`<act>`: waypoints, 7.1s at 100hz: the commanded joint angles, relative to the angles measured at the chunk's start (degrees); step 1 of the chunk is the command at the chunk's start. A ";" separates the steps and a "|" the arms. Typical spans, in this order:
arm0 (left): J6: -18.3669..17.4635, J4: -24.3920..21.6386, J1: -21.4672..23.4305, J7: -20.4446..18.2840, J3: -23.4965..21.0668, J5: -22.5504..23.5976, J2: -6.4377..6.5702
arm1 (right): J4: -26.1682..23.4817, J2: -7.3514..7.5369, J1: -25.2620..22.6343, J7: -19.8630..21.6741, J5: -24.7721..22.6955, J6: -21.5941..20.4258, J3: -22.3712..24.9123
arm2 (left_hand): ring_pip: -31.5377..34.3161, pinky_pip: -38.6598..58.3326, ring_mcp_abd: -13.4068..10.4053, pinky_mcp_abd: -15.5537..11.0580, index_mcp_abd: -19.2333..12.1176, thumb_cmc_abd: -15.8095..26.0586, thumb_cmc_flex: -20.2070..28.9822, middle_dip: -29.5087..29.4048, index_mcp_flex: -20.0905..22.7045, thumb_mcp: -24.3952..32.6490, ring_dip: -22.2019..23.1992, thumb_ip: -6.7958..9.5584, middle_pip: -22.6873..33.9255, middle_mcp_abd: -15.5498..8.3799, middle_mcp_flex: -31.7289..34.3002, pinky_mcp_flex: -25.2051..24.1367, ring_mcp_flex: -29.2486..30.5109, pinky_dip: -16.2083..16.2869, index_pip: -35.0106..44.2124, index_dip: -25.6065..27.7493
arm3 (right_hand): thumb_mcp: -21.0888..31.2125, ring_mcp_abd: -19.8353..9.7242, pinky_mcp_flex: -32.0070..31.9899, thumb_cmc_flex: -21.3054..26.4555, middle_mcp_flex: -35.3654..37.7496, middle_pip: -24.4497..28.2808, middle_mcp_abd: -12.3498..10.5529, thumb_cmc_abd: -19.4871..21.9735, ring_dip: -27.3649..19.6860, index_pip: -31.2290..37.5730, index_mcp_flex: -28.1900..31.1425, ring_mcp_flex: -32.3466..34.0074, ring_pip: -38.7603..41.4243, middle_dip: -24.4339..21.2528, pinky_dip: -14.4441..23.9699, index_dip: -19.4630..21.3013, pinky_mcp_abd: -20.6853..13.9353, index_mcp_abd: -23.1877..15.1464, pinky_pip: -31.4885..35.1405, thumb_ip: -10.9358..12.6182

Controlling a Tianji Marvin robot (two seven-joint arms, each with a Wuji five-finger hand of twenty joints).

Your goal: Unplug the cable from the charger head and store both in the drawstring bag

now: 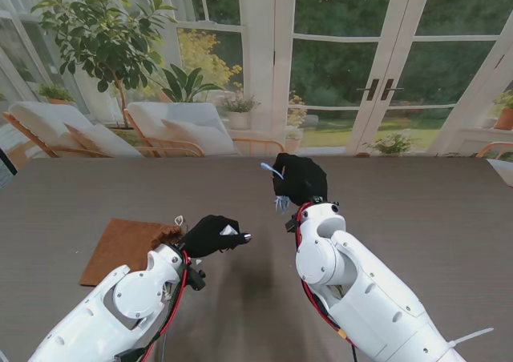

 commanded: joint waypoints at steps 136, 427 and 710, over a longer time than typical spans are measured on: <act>2.57 12.16 -10.14 -4.36 10.37 8.09 0.60 | -0.78 0.30 -1.39 1.92 -0.22 -1.15 -0.73 | -12.98 -13.10 -0.05 -17.62 0.61 8.77 26.91 2.73 -24.43 -23.01 13.80 2.35 -2.40 3.58 -29.26 -31.58 -27.87 12.52 6.62 -12.78 | 3.78 -8.55 33.31 4.28 6.41 3.71 7.64 3.83 1.25 9.64 6.77 0.49 4.68 -0.25 3.78 7.12 -5.23 -8.20 13.92 1.38; 8.82 -1.61 -3.68 -3.65 1.83 28.45 3.72 | -0.40 0.17 -1.33 1.83 0.01 -1.14 -1.18 | -82.83 -76.81 -4.18 -24.10 -3.06 10.14 -0.43 -46.82 -33.06 -9.91 -20.48 3.19 -46.43 -0.74 -50.76 -41.26 -53.64 -7.40 -54.77 -41.12 | 4.00 -8.62 33.43 4.11 6.42 4.12 7.50 3.60 1.48 9.62 6.60 0.49 4.70 -0.42 4.39 7.41 -5.38 -8.34 13.92 1.15; 40.32 -3.76 0.31 -16.48 -5.96 34.62 5.58 | 0.67 -0.17 -1.39 1.08 0.74 -1.21 -1.39 | -1.75 16.89 -15.60 -17.79 -8.21 4.50 -1.46 0.45 -0.05 9.97 -0.95 2.03 6.01 -10.17 -2.99 9.66 0.99 -15.92 2.14 -11.79 | 4.01 -8.71 33.53 3.78 6.42 4.37 7.24 3.60 1.70 9.63 6.30 0.49 4.72 -0.49 4.84 7.47 -5.57 -8.69 13.92 0.95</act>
